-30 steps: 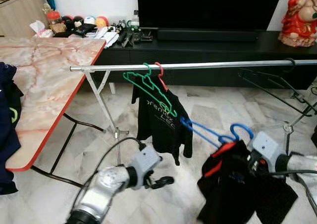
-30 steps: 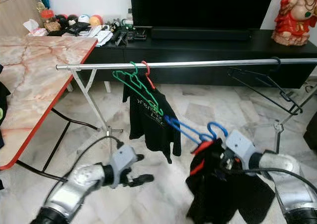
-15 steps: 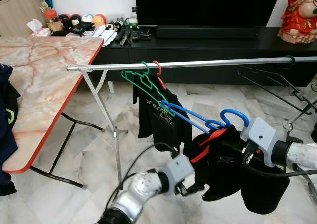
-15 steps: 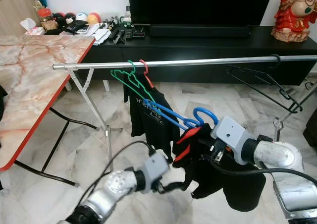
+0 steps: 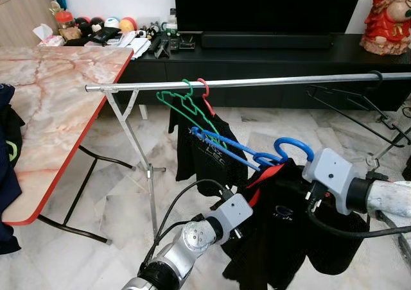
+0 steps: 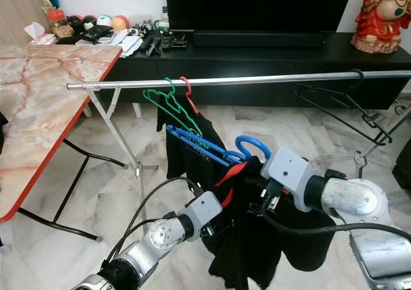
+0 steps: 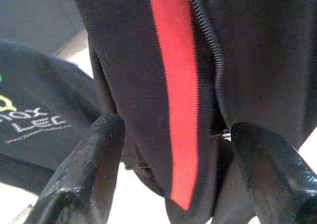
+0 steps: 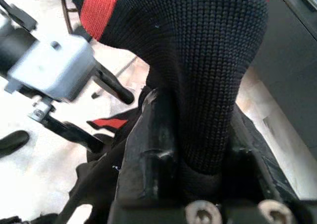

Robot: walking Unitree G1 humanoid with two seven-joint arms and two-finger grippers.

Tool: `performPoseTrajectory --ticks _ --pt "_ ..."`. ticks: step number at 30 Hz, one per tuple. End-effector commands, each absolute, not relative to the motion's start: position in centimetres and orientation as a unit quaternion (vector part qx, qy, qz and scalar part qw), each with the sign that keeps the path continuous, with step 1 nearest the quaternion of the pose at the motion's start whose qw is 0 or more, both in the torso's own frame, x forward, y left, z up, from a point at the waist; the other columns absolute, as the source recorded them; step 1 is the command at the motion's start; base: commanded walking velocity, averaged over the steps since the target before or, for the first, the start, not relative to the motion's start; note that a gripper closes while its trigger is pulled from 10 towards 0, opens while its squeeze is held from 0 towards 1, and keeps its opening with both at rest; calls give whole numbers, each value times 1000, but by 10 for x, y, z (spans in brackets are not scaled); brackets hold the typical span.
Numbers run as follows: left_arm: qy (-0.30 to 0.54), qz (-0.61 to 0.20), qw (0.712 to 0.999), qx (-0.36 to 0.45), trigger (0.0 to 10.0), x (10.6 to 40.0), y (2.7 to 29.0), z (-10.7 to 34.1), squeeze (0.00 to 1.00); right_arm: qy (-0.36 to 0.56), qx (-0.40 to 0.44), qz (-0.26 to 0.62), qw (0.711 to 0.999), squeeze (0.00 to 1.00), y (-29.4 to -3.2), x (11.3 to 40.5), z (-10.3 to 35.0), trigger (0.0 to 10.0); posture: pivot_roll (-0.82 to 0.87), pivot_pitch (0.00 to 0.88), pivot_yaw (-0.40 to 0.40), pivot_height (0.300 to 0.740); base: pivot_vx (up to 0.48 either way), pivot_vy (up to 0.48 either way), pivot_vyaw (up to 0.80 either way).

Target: Hang hanger

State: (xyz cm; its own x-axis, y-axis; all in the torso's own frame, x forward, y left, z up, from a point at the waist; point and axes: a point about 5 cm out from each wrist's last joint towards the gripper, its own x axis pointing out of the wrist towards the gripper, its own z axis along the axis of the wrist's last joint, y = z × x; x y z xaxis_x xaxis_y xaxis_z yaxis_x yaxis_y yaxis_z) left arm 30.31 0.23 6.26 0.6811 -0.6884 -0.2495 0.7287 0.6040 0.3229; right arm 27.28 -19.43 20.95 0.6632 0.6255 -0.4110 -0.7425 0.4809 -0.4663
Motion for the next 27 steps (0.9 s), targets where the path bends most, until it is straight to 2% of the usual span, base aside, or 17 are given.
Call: performPoseTrajectory --ticks 1,8,11,12,13,15,16,17,18,27 --pt "58 -387 895 213 10000 304 1 60 0 55 -322 414 849 0 -182 269 224 0 -148 113 25 740 0 0 0" --pt "62 -336 913 224 10000 312 4 62 0 45 -328 427 841 0 -175 263 229 0 -166 101 28 740 0 0 0" --pt "66 -290 927 228 10000 319 10 64 0 38 -330 438 835 0 -170 259 233 0 -171 96 27 740 0 0 0" --pt "69 -274 932 226 9137 321 13 65 0 37 -331 440 834 0 -169 259 233 0 -171 96 27 740 0 0 0" --pt "72 -258 937 224 3529 323 16 65 0 37 -331 440 834 0 -169 258 234 0 -172 98 26 740 0 0 0" --pt "76 -240 942 223 3529 326 19 65 0 39 -332 440 834 0 -168 258 234 0 -173 98 25 740 0 0 0" --pt "76 -230 944 225 1608 327 22 66 0 39 -333 441 833 0 -167 257 234 0 -174 102 23 740 0 0 0" --pt "76 -222 945 226 1608 328 24 66 0 39 -333 442 832 0 -167 257 234 0 -174 102 23 740 0 0 0" --pt "77 -214 948 223 0 329 27 66 0 38 -334 444 831 0 -166 256 234 0 -174 104 21 740 0 0 0" --pt "75 -198 953 216 0 332 29 67 0 42 -335 448 828 0 -165 254 235 0 -172 111 16 740 0 0 0"
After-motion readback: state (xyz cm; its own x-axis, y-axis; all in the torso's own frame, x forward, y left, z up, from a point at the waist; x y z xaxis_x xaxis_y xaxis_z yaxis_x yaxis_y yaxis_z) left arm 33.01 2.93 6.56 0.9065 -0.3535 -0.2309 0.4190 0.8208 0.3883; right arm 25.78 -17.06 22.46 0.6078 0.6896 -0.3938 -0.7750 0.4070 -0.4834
